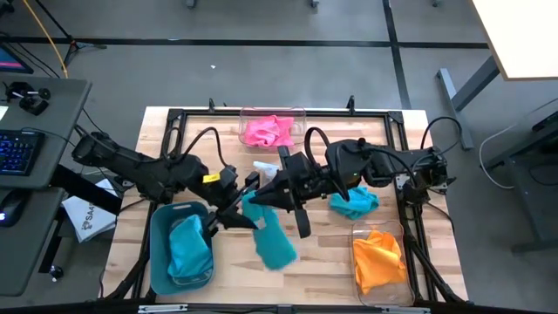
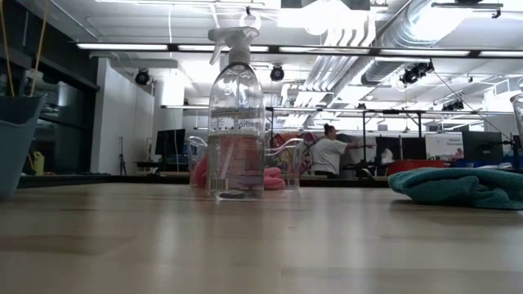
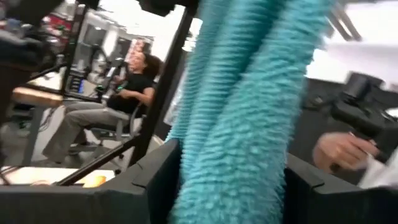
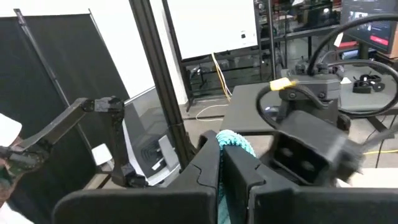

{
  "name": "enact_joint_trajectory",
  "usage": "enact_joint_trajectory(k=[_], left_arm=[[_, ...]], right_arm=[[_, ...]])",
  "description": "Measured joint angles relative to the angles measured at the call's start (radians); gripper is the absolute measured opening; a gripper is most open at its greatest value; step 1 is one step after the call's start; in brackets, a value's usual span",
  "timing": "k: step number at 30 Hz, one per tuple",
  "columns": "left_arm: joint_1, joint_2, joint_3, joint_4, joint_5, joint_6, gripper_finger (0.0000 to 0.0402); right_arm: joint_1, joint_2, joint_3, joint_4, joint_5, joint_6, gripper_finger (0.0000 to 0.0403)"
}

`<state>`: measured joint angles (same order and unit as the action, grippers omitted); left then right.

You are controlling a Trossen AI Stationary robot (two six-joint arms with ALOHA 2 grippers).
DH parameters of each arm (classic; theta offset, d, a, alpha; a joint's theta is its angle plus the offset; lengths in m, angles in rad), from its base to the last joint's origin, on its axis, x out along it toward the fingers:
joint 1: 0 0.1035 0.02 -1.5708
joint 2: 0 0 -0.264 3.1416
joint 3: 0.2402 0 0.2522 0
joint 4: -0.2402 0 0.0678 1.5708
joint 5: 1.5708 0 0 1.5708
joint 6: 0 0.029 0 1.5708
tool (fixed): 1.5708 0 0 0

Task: Sort microfiber towel by color & place in baskets
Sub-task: Put the top blue towel into the blue bin

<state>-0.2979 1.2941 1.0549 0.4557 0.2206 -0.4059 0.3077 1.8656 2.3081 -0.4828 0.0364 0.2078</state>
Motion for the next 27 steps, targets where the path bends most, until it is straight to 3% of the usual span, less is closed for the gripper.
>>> enact_joint_trajectory(k=[3,8,12,19,22,27], left_arm=[[0.004,0.001,0.0,-0.001,-0.053,-0.01,0.0143],[0.012,-0.006,0.0,-0.014,-0.106,-0.015,0.0018],[0.024,-0.074,0.0,-0.16,-0.152,-0.026,0.001],[-0.016,-0.327,0.0,-0.677,-0.258,-0.042,0.0002],[-0.101,-0.412,-0.001,-0.856,-0.259,-0.124,0.0001],[-0.368,-0.476,-0.001,-1.141,-0.309,-0.454,0.0001]], right_arm=[[0.0,0.0,0.0,0.0,0.0,0.023,0.0008],[0.0,0.0,0.0,-0.003,0.026,0.07,0.0041],[0.0,-0.002,0.0,-0.007,0.08,0.073,0.009],[0.0,-0.007,0.0,-0.022,0.138,-0.006,0.0191],[-0.002,-0.014,0.002,-0.047,0.156,-0.03,0.0223],[-0.018,-0.009,0.001,-0.144,0.182,-0.033,0.025]])
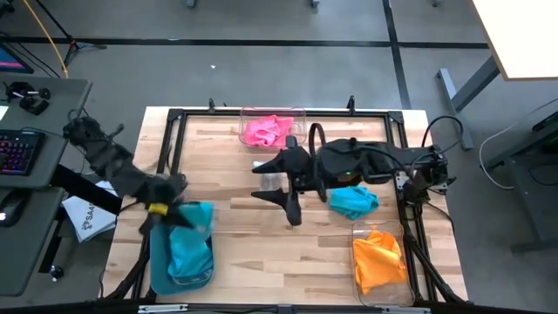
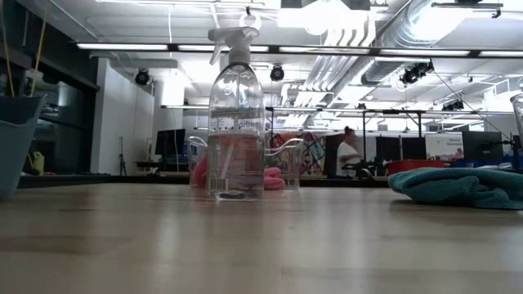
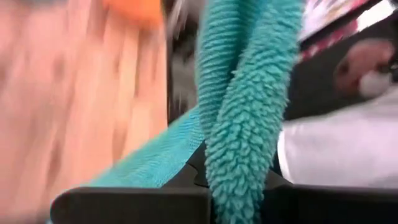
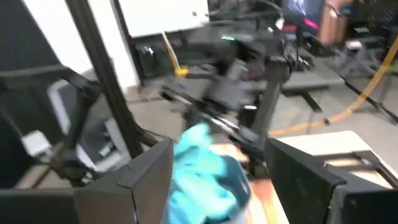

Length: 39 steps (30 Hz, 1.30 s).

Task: Sort microfiber towel by color & place in baskets
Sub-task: Put the top blue towel into the blue bin

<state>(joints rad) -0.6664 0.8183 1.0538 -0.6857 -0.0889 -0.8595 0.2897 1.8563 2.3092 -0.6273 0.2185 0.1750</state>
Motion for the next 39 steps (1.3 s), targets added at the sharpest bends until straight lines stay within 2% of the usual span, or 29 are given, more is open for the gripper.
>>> enact_joint_trajectory(k=[4,8,14,17,23,25,29,32,36,39], left_arm=[[-0.223,0.048,0.0,-0.152,-0.085,-0.243,0.0001],[-0.37,0.141,0.0,-0.279,-0.184,-0.434,0.0],[-0.456,0.332,0.0,-0.653,-0.219,-0.73,0.0],[-0.452,0.403,0.0,-0.712,-0.237,-0.766,0.0],[-0.408,0.479,0.0,-0.609,-0.325,-0.705,0.0],[-0.4,0.504,0.0,-0.593,-0.294,-0.674,0.0],[-0.414,0.535,-0.036,-0.557,-0.169,-0.643,0.0],[-0.425,0.525,-0.136,-0.392,-0.119,-0.681,0.0],[-0.391,0.511,-0.266,-0.172,-0.114,-0.692,0.0],[-0.336,0.511,-0.3,-0.083,-0.135,-0.577,0.0]], right_arm=[[-0.016,-0.001,0.0,-0.05,0.025,0.009,0.0252],[-0.033,-0.001,0.0,-0.084,0.026,0.01,0.0252],[-0.048,-0.001,0.0,-0.096,0.026,0.01,0.0252],[-0.054,-0.001,0.0,-0.113,0.026,0.011,0.0252],[-0.06,0.0,0.0,-0.168,0.026,0.054,0.0252],[-0.061,0.002,0.0,-0.18,0.026,0.073,0.0252],[-0.061,0.004,-0.001,-0.204,0.026,0.097,0.0252],[-0.06,0.004,-0.001,-0.216,0.026,0.114,0.0252],[-0.058,0.004,-0.001,-0.221,0.026,0.115,0.0252],[-0.058,0.004,-0.001,-0.222,0.026,0.116,0.0252]])
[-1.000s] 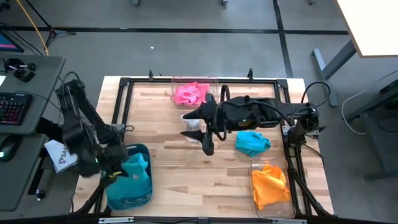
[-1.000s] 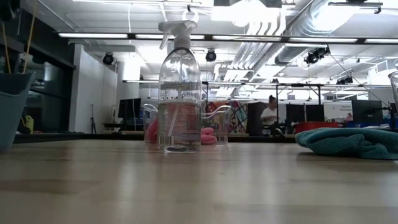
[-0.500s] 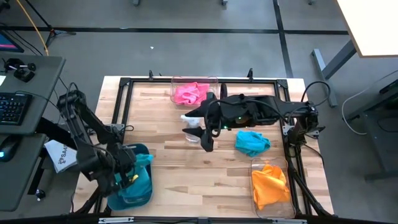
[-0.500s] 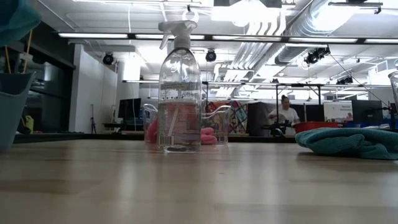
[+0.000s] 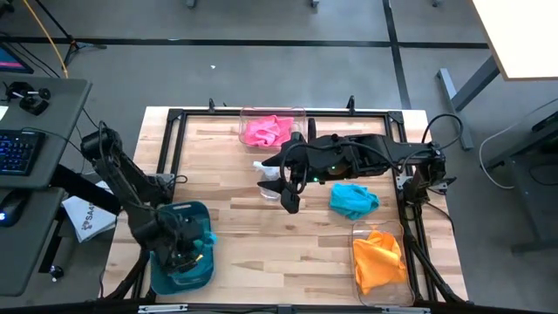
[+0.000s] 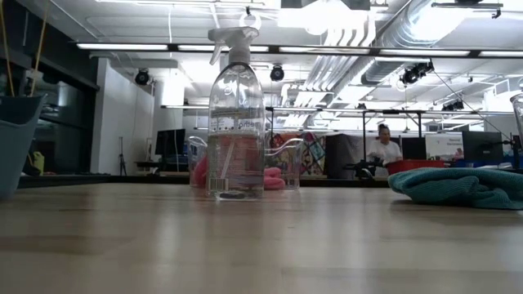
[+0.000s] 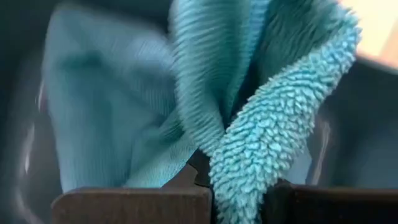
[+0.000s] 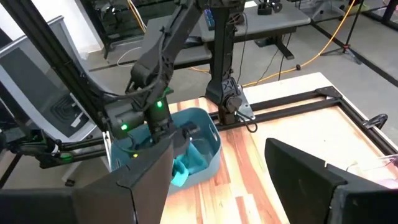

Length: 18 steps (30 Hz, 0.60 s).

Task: Sort microfiber towel by color & place in baskets
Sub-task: Put the top blue towel into the blue bin

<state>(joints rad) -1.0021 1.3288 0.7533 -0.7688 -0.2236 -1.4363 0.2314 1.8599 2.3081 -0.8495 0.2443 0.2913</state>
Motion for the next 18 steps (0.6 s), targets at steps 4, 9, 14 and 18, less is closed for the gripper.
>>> enact_joint_trajectory(k=[4,9,14,18], left_arm=[[0.071,0.0,-0.002,0.007,0.013,0.288,0.0],[0.101,0.0,-0.002,-0.105,0.176,0.452,0.0],[0.082,0.001,-0.003,-0.14,0.166,0.433,0.0],[0.093,0.006,-0.052,-0.051,0.174,0.356,0.0003]], right_arm=[[0.0,0.0,0.0,0.0,0.0,-0.001,0.0252],[0.0,0.0,0.0,-0.006,0.0,0.015,0.0252],[0.0,0.0,0.0,-0.029,0.015,0.025,0.0252],[0.0,0.0,0.0,-0.06,0.05,0.049,0.0252]])
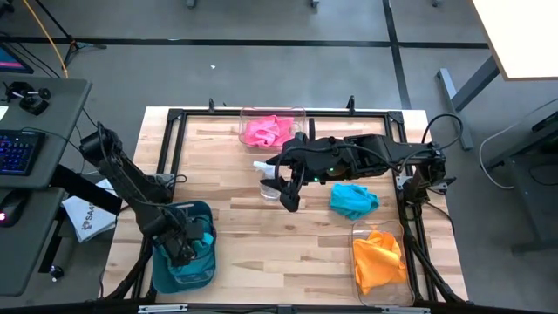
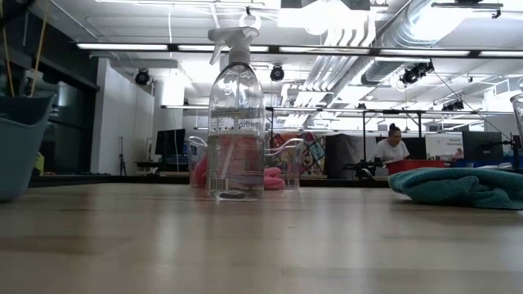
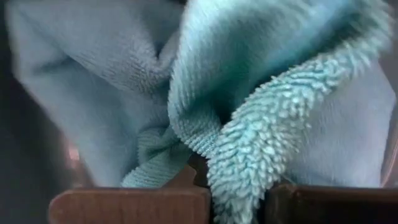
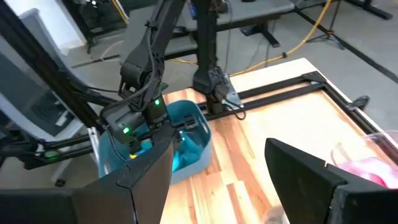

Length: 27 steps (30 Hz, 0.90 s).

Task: Sort microfiber towel by color & place in baskets
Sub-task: Put the top blue towel into the blue bin, then put the blue towel into the blue bin

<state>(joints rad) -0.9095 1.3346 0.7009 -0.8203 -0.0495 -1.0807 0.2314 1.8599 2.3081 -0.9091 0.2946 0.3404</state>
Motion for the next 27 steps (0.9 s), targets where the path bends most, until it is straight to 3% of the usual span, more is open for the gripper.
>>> enact_joint_trajectory(k=[7,19,24,27], left_arm=[[0.034,-0.002,-0.043,0.064,0.081,-0.06,0.0047],[0.131,-0.176,0.101,-0.008,0.227,0.063,0.0155],[0.175,-0.309,0.166,-0.117,0.222,0.063,0.0171],[0.216,-0.385,0.193,-0.12,0.136,0.062,0.0172]], right_arm=[[0.0,0.0,0.0,-0.006,0.011,0.0,0.0252],[0.0,0.0,0.0,-0.059,0.01,0.021,0.0252],[-0.002,0.0,0.0,-0.173,0.012,0.045,0.0252],[-0.002,0.0,0.0,-0.307,0.022,0.083,0.0252]])
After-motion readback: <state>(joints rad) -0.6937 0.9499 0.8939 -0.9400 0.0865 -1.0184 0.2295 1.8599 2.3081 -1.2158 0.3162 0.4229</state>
